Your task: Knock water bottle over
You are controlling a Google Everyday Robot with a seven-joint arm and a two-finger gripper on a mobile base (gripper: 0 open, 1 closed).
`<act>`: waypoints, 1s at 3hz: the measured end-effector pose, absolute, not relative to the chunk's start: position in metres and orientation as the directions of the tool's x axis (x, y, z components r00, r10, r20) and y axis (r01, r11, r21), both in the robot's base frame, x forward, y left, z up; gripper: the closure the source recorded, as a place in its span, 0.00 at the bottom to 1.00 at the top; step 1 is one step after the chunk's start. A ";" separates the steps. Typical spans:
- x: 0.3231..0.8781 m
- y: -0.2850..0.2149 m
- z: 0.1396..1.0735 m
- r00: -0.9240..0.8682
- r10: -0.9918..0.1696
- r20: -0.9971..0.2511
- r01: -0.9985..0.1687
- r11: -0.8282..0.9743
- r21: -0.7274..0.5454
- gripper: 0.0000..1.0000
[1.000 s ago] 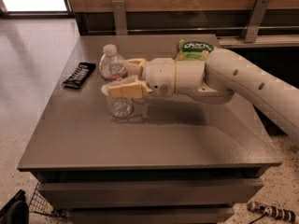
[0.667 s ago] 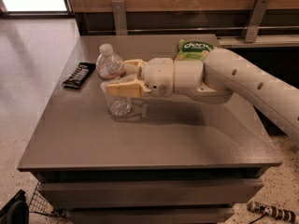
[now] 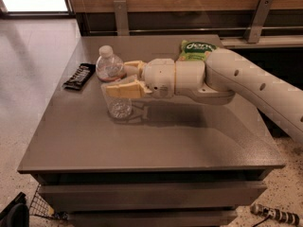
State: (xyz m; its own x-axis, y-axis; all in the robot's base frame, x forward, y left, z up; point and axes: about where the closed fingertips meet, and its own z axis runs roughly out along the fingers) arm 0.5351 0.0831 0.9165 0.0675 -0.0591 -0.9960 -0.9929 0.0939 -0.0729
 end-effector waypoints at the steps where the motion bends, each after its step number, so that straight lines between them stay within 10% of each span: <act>1: 0.534 0.076 0.923 0.046 -0.138 -0.989 -0.993 0.101 -0.061 1.00; 3: 0.533 0.057 0.940 0.018 -0.375 -0.927 -0.984 0.157 -0.082 1.00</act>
Offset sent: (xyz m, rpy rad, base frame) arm 0.0005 -0.0380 0.0265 -0.2716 0.0575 -0.0716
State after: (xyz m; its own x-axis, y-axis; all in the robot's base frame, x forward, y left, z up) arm 0.5329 0.0566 0.9400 0.0177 -0.3751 -0.9268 -0.9843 0.1565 -0.0821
